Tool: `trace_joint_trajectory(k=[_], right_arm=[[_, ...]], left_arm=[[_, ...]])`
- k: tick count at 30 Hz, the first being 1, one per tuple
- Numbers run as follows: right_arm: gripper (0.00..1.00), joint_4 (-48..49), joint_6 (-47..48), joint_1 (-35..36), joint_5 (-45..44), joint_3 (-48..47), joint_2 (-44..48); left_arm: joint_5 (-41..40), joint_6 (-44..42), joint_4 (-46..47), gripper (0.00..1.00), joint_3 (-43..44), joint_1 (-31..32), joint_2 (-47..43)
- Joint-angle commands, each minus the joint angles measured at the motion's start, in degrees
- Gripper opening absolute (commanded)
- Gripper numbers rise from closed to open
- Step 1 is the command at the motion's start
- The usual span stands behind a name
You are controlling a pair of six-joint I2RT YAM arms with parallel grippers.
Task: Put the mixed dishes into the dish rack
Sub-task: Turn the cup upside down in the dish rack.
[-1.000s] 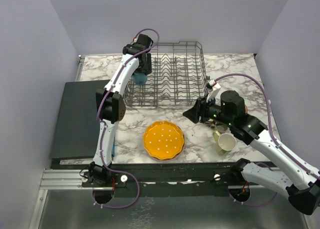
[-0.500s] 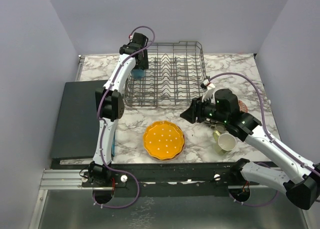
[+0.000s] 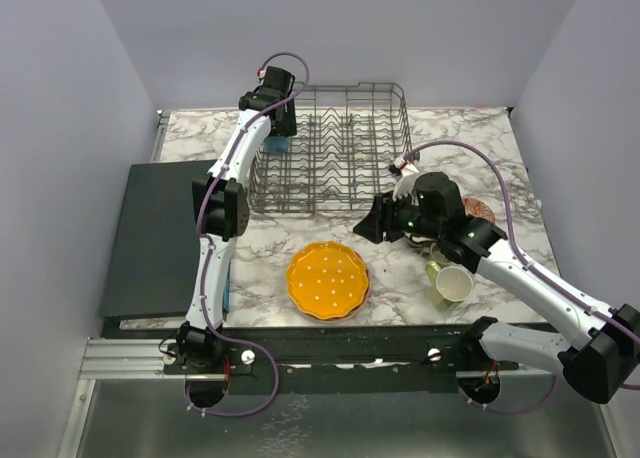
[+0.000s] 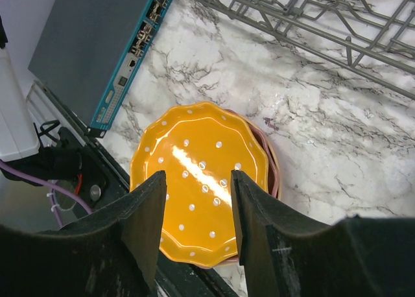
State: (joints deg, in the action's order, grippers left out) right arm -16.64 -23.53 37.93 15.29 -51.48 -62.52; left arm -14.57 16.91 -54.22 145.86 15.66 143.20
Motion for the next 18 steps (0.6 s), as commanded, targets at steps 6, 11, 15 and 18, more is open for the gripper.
trace_joint_trajectory(k=[6,11,15,18], right_arm=[[0.5,2.87,0.2,0.4,1.73,-1.56,-1.91],[0.5,3.55,-0.01,0.39,2.18,-1.66,-2.37],[0.5,3.86,-0.06,0.39,1.86,-1.5,-2.77],[0.5,3.81,-0.18,0.38,1.95,-1.51,-2.89]], left_arm=[[2.31,-0.65,5.78,0.03,3.9,-1.33,1.35],[2.87,-0.56,6.56,0.03,4.03,-1.42,2.02],[3.41,-0.39,7.41,0.04,4.0,-1.46,2.49],[3.49,-0.28,7.93,0.04,4.0,-1.51,2.65]])
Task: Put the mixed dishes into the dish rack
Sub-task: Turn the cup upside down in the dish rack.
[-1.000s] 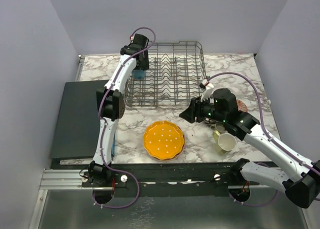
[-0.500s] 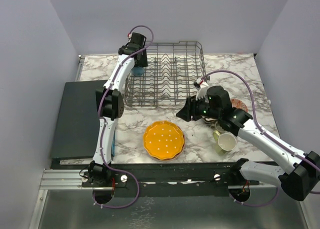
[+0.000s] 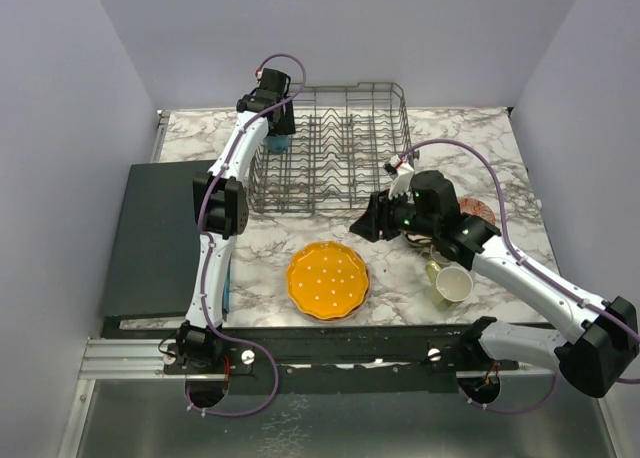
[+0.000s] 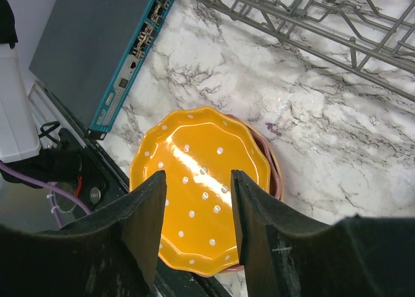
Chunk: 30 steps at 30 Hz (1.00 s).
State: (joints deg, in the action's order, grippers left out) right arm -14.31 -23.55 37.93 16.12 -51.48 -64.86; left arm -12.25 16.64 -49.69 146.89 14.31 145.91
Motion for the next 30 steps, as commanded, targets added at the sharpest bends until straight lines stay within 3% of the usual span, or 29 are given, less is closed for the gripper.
trace_joint_trajectory(k=[1,17,21,30], right_arm=[[0.5,1.51,-0.14,0.38,1.15,-1.45,-0.46],[0.5,2.79,-0.08,0.38,1.27,-1.08,-1.94],[0.5,2.83,0.13,0.39,1.33,-1.08,-2.3],[0.5,2.79,0.64,0.34,1.12,-1.61,-2.97]], left_arm=[[1.18,-0.11,3.67,0.05,2.96,-0.15,0.05],[1.52,0.14,6.05,0.06,2.96,-0.33,-1.54],[1.7,0.06,6.31,0.12,2.97,-0.33,-0.83],[1.68,0.14,7.3,0.13,2.79,-0.31,-0.72]])
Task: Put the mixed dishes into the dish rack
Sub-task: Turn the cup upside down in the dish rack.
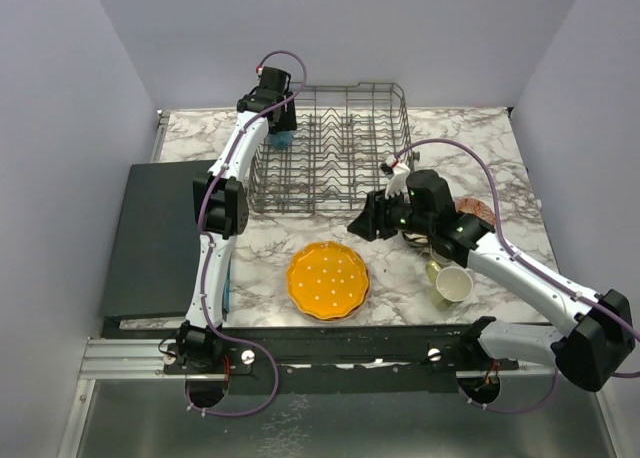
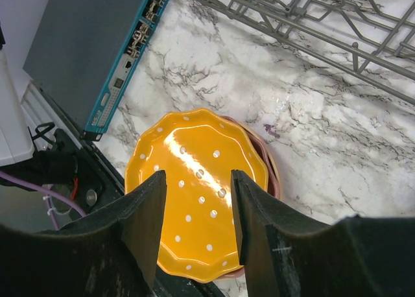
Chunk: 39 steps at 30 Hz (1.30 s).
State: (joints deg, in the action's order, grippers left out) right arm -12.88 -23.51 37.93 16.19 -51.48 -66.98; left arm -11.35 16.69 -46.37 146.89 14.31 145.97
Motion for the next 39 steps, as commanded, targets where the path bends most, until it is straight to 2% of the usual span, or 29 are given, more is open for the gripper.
trace_joint_trajectory(k=[1,16,22,39], right_arm=[[0.5,1.45,0.57,0.36,1.16,-1.69,-0.98],[0.5,2.27,0.83,0.39,1.98,-2.06,-3.2],[0.5,2.68,0.85,0.39,1.88,-1.91,-3.38],[0.52,3.34,0.47,0.39,2.28,-1.39,-3.78]], left_arm=[[0.88,0.1,4.1,0.13,2.82,-0.3,-0.78],[0.56,-0.6,3.98,0.12,-0.19,-0.26,0.55],[-0.4,-0.95,3.94,0.16,0.26,-0.28,1.2],[-0.6,-0.78,4.01,0.46,1.73,-0.42,1.71]])
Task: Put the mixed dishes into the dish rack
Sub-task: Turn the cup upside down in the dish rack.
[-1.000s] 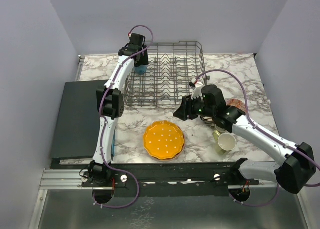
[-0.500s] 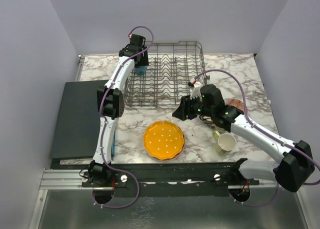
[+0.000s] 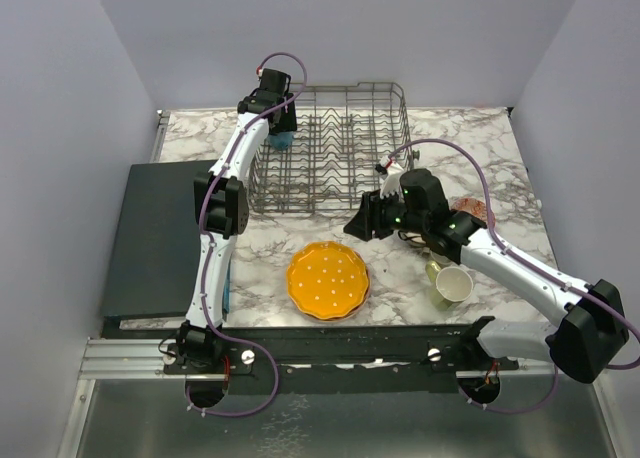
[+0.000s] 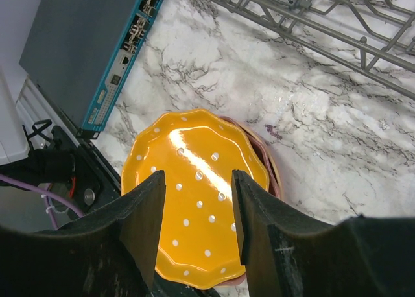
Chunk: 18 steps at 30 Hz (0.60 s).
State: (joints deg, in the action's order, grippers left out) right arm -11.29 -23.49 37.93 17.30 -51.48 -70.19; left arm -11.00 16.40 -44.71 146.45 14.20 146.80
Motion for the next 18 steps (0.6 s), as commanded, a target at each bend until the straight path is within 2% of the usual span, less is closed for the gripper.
trace_joint_trajectory(k=[1,11,15,18], right_arm=[[0.51,1.84,0.43,0.39,1.26,-1.36,-0.62],[0.54,2.07,0.36,0.39,1.36,-1.3,-0.83],[0.54,2.06,0.22,0.36,1.51,-1.27,-0.89],[0.55,1.97,0.32,0.39,1.36,-1.24,-0.94]], left_arm=[[-0.95,-0.58,2.35,0.48,2.26,-0.3,0.89],[-0.95,-0.49,2.35,0.62,2.25,-0.24,0.8],[-1.04,-0.4,2.52,0.72,2.37,-0.27,1.01],[-0.95,-0.57,2.69,0.74,2.43,-0.26,1.0]])
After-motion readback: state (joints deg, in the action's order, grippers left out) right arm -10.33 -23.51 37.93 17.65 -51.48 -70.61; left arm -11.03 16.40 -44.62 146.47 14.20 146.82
